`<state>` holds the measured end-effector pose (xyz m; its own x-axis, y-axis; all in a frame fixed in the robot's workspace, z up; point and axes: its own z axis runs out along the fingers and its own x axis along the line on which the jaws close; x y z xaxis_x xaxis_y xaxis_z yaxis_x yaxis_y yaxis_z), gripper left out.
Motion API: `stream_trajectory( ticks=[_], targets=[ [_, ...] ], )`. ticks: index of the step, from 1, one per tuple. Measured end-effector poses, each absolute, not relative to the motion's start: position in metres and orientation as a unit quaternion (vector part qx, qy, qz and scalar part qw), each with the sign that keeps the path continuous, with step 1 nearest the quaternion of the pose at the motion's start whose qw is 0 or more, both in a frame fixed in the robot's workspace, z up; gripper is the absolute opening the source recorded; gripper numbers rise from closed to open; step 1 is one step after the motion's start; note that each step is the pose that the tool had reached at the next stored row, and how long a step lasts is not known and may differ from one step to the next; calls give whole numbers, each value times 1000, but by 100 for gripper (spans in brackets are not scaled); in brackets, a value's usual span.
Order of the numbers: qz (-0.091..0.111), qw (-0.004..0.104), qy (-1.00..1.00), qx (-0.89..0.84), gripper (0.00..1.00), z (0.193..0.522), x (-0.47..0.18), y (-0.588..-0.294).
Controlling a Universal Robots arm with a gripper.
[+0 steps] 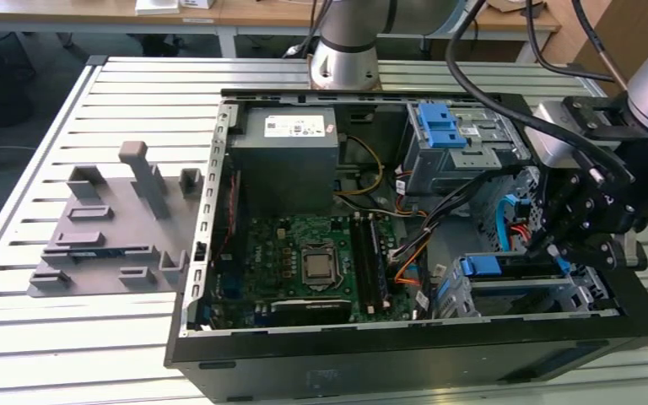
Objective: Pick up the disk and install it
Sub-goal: 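Insert the first disk wire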
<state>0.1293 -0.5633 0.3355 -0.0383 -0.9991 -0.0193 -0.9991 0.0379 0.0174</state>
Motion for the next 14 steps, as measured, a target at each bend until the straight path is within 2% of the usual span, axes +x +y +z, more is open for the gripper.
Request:
stream_trajectory(
  ticks=[14],
  targets=[
    [15, -1, 721, -693, 16, 334, 132, -564]
  ],
)
